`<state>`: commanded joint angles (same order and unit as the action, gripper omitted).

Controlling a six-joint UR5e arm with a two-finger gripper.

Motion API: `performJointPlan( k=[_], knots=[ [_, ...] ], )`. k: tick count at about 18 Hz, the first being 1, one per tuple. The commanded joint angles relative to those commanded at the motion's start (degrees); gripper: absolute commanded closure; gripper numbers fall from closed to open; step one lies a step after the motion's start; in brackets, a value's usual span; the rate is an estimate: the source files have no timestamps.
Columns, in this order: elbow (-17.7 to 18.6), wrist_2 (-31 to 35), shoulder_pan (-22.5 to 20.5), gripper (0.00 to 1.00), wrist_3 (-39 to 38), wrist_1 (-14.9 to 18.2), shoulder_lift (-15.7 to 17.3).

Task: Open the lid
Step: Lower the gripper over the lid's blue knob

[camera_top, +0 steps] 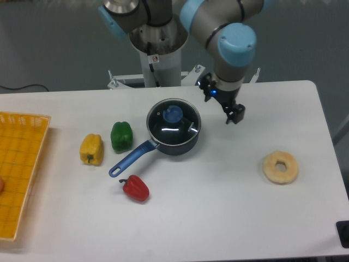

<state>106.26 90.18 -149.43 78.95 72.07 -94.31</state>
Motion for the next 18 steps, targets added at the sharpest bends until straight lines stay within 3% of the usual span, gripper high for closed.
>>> performJointPlan(
  k=[1,4,5,9,18],
  knots=[
    [0.70,-0.09,1.14,0.00,-1.50,-0.87,0.53],
    [5.44,-0.09,4.40,0.00,-4.84,-9.82,1.84],
    [6.15,-0.09,4.93,0.00,-6.16,-10.89,2.02],
    [5.81,0.00,8.27,0.00,-8.72,-11.51,1.94],
    [7.12,0.44,10.82,0.00,-10.21,-11.16,2.03]
  ],
)
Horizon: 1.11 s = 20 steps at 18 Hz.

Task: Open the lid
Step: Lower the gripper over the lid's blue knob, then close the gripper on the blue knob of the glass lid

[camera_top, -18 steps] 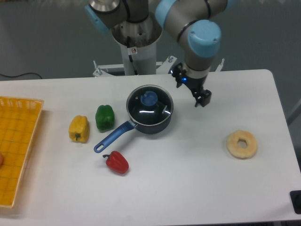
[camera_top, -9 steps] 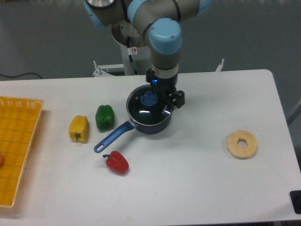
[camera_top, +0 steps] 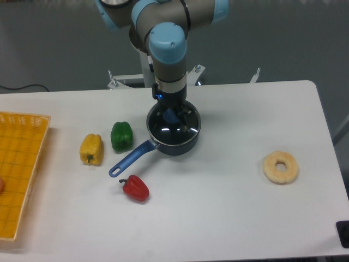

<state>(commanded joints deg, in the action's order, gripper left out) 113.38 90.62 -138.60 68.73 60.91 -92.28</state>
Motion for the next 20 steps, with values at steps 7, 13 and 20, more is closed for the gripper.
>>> performJointPlan(
  k=[7,13,20],
  knots=[
    [2.38,1.05,0.09,0.00,0.00,0.09,0.35],
    [2.64,1.14,0.09,0.00,0.00,0.09,0.35],
    [3.34,1.23,-0.09,0.00,0.61,0.18,0.35]
  ],
)
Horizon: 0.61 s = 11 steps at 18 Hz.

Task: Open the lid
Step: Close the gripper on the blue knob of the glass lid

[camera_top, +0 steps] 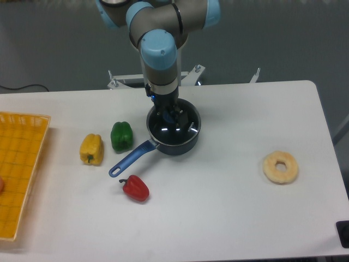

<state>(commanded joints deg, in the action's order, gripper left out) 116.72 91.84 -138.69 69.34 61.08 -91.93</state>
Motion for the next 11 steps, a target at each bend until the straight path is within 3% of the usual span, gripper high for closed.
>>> performJointPlan(
  k=[11],
  knots=[
    [0.26,0.09,-1.84,0.00,2.37,0.00,0.35]
  ],
)
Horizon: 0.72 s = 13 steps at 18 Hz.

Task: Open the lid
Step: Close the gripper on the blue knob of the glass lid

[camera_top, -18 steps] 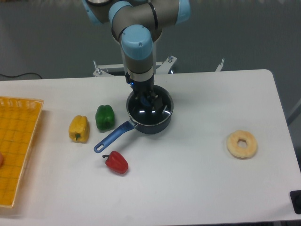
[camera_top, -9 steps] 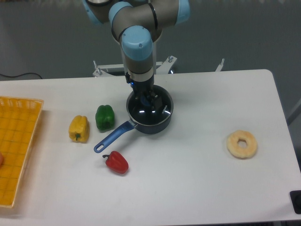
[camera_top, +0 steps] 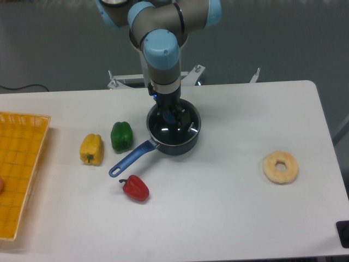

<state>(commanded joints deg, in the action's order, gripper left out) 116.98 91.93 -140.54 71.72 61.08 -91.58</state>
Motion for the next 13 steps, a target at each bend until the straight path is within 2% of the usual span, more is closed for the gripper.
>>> performJointPlan(
  k=[13],
  knots=[
    [0.26,-0.26,0.00,0.00,0.00,-0.18,-0.44]
  ],
)
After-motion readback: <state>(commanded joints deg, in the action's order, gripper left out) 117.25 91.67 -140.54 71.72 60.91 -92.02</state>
